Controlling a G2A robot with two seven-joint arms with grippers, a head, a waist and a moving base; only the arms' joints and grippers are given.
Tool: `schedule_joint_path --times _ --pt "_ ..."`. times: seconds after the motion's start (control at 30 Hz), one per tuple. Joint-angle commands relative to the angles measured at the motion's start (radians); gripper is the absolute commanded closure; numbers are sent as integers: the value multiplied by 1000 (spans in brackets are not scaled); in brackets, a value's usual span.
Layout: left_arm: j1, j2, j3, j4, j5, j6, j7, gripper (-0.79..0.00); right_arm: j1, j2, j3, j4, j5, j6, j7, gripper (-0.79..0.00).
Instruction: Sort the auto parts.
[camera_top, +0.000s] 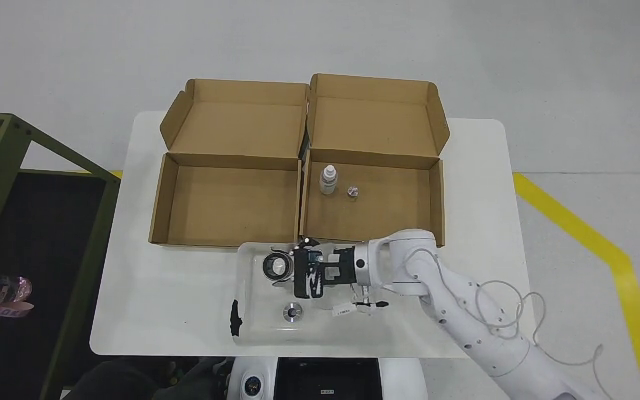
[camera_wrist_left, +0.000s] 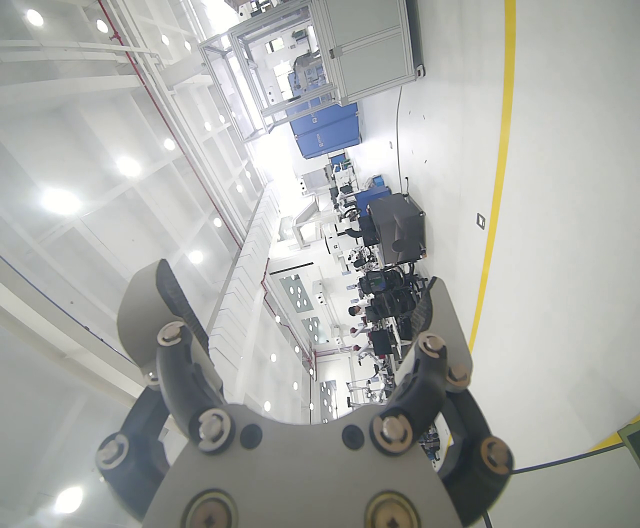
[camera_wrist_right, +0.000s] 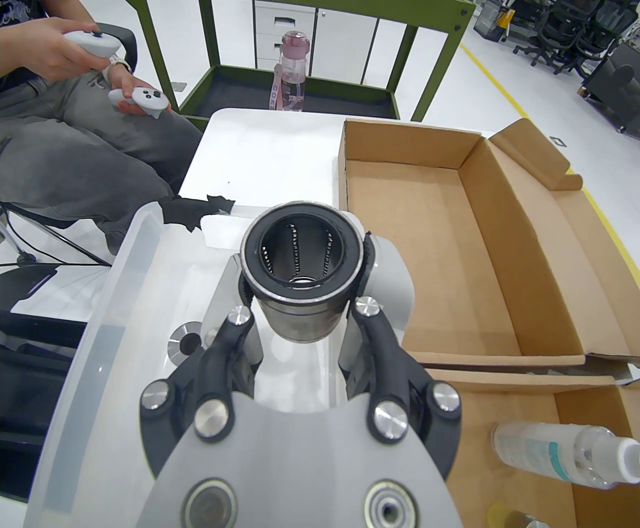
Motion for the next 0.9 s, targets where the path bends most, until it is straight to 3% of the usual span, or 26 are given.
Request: schedule_joint_path --times 0.0,0.47,0.87 --pt "0 0 0 0 0 0 0 -785 4 -1 0 2 6 2 -2 0" --pt "0 0 0 0 0 0 0 -785 69 -24 -20 35 47 41 -11 0" --pt "0 0 0 0 0 0 0 -785 165 -66 -59 100 79 167 11 0"
